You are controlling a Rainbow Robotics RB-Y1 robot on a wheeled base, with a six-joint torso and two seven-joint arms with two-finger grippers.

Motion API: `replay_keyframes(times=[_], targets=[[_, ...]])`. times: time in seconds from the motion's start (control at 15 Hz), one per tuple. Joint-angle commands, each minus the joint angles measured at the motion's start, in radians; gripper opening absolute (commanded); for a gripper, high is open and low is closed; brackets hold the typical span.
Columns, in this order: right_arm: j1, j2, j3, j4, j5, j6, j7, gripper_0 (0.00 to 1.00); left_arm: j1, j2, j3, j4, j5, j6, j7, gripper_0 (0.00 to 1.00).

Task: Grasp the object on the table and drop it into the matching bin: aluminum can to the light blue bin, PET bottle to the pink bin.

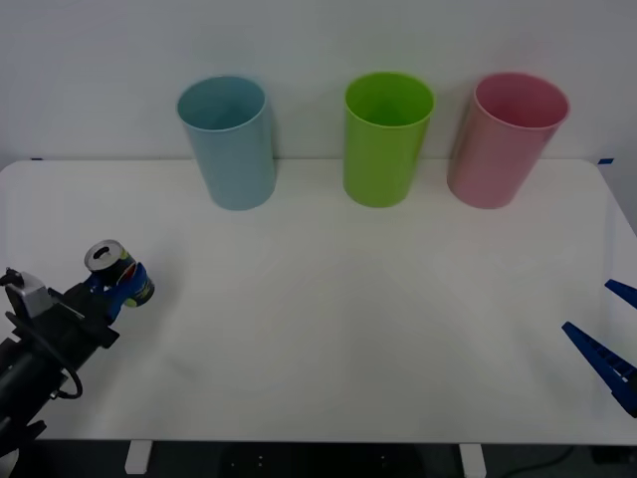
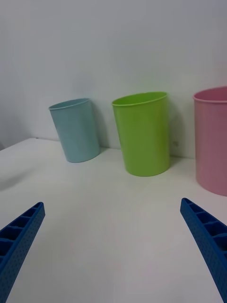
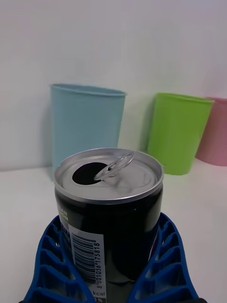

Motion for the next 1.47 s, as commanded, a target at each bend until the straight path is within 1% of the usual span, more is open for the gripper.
replay_keyframes(times=[0.07,0.2,0.33,0.53,0.73,1.07,1.27,1.47], targets=[[0.0,0.0,0.0,0.0,0.0,0.0,0.0,1.0,0.003,0.002,0.039,-0.081,-0.003,0.011,0.084,0.0],[0.0,0.0,0.0,0.0,0.0,0.0,0.0,1.0,0.003,0.006,0.059,-0.141,-0.026,0.043,0.135,0.0],[0.0,0.0,0.0,0.0,0.0,0.0,0.0,1.0,-0.011,0.008,0.06,-0.206,-0.063,0.093,0.214,0.0],[0.0,0.0,0.0,0.0,0.0,0.0,0.0,1.0,-0.086,0.008,0.062,-0.215,-0.118,0.096,0.296,0.0],[0.0,0.0,0.0,0.0,0.0,0.0,0.0,1.0,-0.181,0.008,0.066,-0.215,-0.198,0.123,0.402,0.0],[0.0,0.0,0.0,0.0,0.0,0.0,0.0,1.0,-0.312,0.012,0.055,-0.213,-0.365,0.185,0.583,0.0],[0.0,0.0,0.0,0.0,0.0,0.0,0.0,1.0,-0.401,0.012,0.042,-0.177,-0.463,0.216,0.661,0.0],[0.0,0.0,0.0,0.0,0.0,0.0,0.0,1.0,-0.523,0.012,0.029,-0.058,-0.52,0.225,0.658,0.0]])
